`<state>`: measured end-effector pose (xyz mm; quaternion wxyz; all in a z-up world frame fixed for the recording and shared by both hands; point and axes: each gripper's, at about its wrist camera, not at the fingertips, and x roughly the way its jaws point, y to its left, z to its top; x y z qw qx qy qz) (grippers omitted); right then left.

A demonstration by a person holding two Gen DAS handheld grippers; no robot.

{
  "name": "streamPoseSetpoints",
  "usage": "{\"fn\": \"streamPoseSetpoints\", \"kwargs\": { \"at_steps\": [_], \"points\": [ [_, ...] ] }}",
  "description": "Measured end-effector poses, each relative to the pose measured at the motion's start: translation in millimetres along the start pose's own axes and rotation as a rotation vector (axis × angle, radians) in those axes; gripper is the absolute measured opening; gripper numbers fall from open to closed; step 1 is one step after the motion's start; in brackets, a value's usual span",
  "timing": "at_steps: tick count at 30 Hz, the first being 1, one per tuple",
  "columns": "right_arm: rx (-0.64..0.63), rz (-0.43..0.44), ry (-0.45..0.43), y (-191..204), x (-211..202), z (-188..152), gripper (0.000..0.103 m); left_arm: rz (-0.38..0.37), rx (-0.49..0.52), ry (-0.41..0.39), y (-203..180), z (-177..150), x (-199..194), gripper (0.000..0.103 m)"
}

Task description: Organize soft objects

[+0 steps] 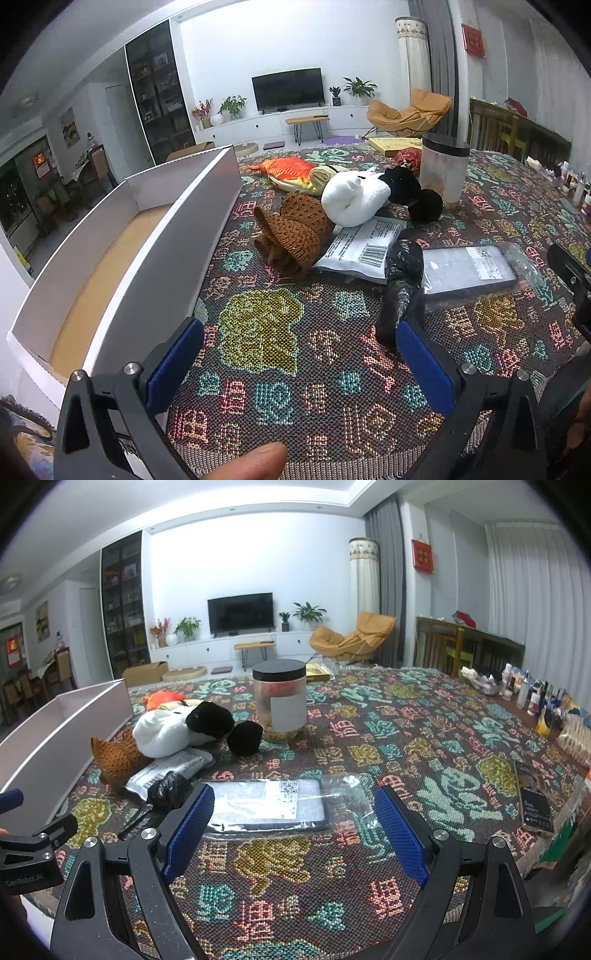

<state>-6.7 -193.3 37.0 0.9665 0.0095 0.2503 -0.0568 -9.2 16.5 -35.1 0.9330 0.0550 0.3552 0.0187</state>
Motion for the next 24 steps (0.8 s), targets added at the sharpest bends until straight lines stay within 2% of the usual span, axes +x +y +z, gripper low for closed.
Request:
{"fn": "streamPoseSetpoints", "kwargs": {
  "at_steps": [24],
  "points": [
    [0.004,0.006,0.010,0.5,2.5,-1.3,0.090,0.007,0.007,0.010,-0.2,-0.6,0.3,0.103]
  ]
}}
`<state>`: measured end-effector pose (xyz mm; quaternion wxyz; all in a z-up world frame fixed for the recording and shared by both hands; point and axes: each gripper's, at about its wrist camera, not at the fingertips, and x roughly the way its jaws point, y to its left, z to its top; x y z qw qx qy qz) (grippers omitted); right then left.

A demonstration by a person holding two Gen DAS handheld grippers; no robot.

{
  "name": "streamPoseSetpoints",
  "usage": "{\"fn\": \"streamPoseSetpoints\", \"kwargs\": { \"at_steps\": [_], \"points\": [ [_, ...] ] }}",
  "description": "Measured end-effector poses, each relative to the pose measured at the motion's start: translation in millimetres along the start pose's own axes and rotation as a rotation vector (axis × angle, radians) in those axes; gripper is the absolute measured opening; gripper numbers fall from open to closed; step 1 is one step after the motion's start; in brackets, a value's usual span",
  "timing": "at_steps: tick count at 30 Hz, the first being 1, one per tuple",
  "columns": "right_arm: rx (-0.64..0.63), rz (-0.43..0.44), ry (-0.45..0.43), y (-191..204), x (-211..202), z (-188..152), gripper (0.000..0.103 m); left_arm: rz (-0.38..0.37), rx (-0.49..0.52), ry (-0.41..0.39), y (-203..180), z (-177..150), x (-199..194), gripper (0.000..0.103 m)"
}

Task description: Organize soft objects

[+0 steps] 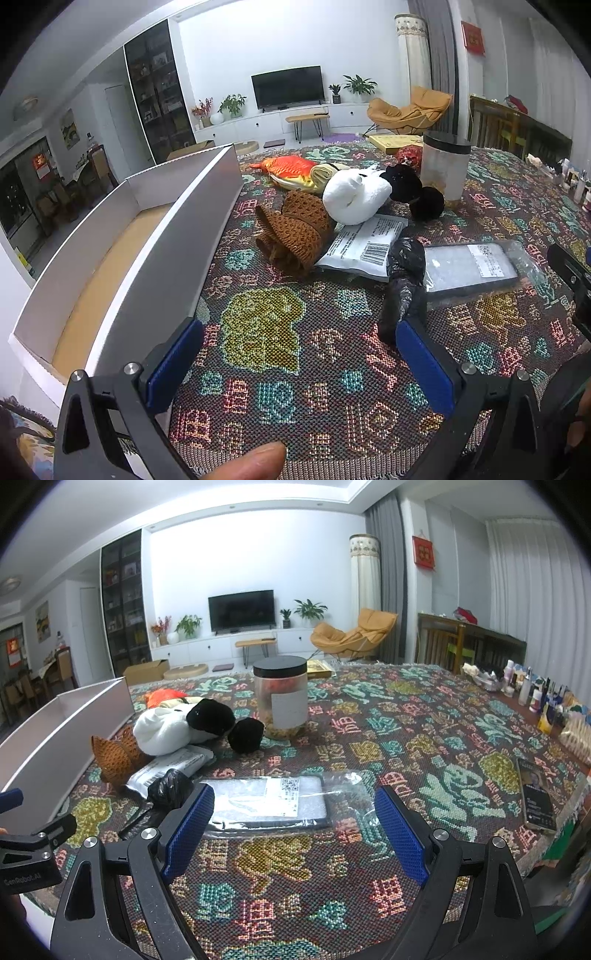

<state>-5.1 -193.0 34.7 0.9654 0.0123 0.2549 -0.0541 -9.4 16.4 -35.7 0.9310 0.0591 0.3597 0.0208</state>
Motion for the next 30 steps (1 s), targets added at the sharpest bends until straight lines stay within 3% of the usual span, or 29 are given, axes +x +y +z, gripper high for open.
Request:
{"fn": "streamPoseSetpoints", "kwargs": {
  "at_steps": [30],
  "points": [
    [0.028,0.012,0.008,-3.7,1.0,0.0,0.090,0.000,0.013,0.024,-5.7,-6.6,8.3,0.103]
  ]
}}
